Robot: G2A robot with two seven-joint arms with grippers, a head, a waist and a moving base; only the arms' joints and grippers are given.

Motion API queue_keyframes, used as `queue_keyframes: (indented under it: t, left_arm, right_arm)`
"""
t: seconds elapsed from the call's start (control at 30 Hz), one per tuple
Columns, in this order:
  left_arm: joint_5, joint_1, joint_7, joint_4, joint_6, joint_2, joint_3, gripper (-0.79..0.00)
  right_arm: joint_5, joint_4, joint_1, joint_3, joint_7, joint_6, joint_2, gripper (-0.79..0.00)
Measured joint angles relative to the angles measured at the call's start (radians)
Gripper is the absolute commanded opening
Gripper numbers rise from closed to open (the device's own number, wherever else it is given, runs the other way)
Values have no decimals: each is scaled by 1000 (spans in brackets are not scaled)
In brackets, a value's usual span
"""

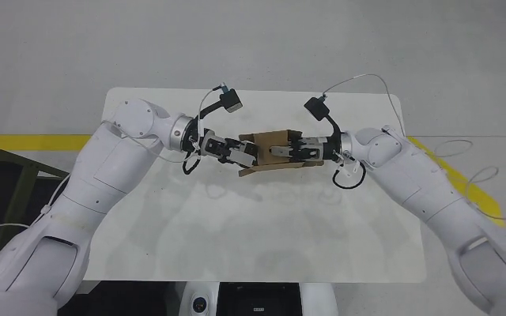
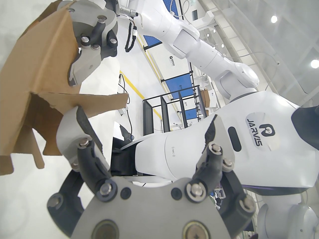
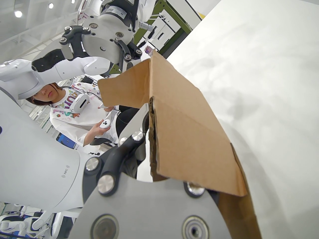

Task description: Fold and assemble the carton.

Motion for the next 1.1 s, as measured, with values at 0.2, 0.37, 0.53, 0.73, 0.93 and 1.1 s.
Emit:
queue_keyframes:
  t: [0.2,0.37,0.53,0.73,0.93,1.1]
  left_arm:
    - [4,-13,1,15,-1,-12,16,0]
    - [14,-26,-8,42,8,-22,26,0]
    - [16,-34,-8,64,8,-32,31,0]
    - [11,-41,-8,74,8,-40,26,0]
    - [11,-32,-11,80,11,-39,7,0]
    - [24,-18,-13,94,13,-35,-9,0]
  right_arm:
    - [-19,-4,-10,21,5,7,-9,-785]
    - [-32,-11,-19,40,8,14,-15,-785]
    - [-48,-12,-30,55,15,19,-20,-785]
    - [-53,1,-40,82,34,21,-20,-785]
    - [-57,3,-56,120,41,26,-9,-785]
    - [-61,-15,-71,148,46,31,2,-785]
